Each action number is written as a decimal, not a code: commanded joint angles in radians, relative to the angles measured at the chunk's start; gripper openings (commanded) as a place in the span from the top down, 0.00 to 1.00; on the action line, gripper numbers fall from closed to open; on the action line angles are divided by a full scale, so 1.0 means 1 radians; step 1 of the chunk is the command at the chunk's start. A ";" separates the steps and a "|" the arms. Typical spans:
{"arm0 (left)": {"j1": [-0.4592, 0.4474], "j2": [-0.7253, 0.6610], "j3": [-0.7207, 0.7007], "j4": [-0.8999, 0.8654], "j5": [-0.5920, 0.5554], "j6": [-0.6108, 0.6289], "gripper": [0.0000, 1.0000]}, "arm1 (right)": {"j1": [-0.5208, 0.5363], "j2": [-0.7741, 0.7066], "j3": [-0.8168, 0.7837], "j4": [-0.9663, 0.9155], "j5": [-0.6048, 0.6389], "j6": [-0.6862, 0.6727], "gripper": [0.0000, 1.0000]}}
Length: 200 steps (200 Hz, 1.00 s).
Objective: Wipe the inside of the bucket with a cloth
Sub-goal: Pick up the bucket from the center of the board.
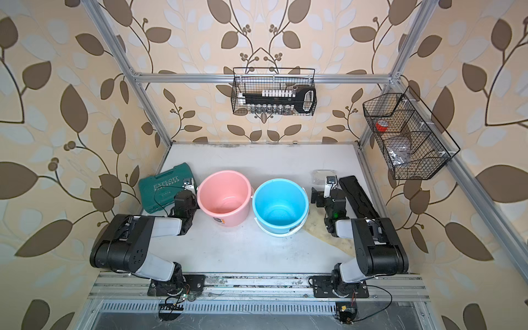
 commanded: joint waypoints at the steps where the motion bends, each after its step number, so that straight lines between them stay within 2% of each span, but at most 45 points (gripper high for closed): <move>1: 0.010 -0.010 0.007 0.029 0.020 -0.007 0.01 | 0.004 0.012 0.020 0.001 0.012 -0.010 0.01; 200: 0.011 -0.005 0.012 0.024 0.023 -0.007 0.01 | -0.001 0.013 0.022 0.001 0.005 -0.008 0.01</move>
